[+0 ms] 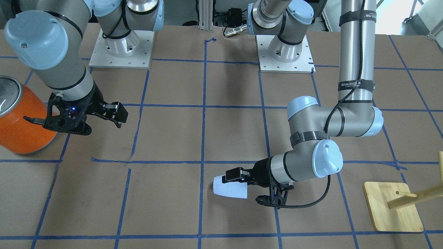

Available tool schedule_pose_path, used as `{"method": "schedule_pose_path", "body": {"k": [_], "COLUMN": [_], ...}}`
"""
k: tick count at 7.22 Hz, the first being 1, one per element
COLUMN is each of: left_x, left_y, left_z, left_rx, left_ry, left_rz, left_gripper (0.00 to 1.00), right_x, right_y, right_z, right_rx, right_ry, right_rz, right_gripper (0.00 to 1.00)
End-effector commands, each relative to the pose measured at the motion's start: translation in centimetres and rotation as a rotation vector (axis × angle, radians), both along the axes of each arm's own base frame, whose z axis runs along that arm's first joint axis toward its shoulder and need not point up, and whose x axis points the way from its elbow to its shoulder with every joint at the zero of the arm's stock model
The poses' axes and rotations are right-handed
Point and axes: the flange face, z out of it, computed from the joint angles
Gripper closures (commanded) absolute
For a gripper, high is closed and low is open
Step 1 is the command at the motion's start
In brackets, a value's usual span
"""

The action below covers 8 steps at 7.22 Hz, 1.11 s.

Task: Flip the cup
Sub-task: 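Reach the left gripper to the cup lying on its side and grasp it, then lift the cup with the left gripper and rotate it mouth up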

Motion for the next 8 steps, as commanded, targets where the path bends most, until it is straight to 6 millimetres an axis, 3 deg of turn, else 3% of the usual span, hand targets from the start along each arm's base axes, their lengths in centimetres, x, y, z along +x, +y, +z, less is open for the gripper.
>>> {"method": "schedule_pose_path", "body": {"k": [1, 2, 4, 6, 7, 8], "left_x": [-0.4, -0.4, -0.4, 0.1, 2.7, 4.2], "left_y": [-0.4, -0.5, -0.7, -2.3, -3.9, -4.4], "left_z": [0.3, 0.4, 1.4, 4.9, 6.9, 8.4], "left_rx": [0.049, 0.062, 0.072, 0.025, -0.047, -0.101], "left_ry": [0.079, 0.078, 0.071, 0.038, -0.148, -0.300], "left_rz": [0.075, 0.091, 0.154, 0.254, 0.293, 0.298], "left_gripper": [0.98, 1.00, 1.00, 1.00, 1.00, 1.00], "right_x": [0.0, 0.3, 0.5, 0.5, 0.5, 0.6], "right_y": [0.3, 0.8, 2.2, 2.8, 4.0, 4.8], "right_z": [-0.2, -0.1, 4.3, 6.1, 7.5, 8.6], "right_rx": [0.019, 0.036, -0.043, -0.074, -0.088, -0.106], "right_ry": [-0.005, -0.010, -0.014, -0.014, -0.015, -0.020], "right_rz": [0.003, -0.002, 0.004, 0.004, 0.004, 0.007], "right_gripper": [0.00, 0.00, 0.00, 0.00, 0.00, 0.00]}}
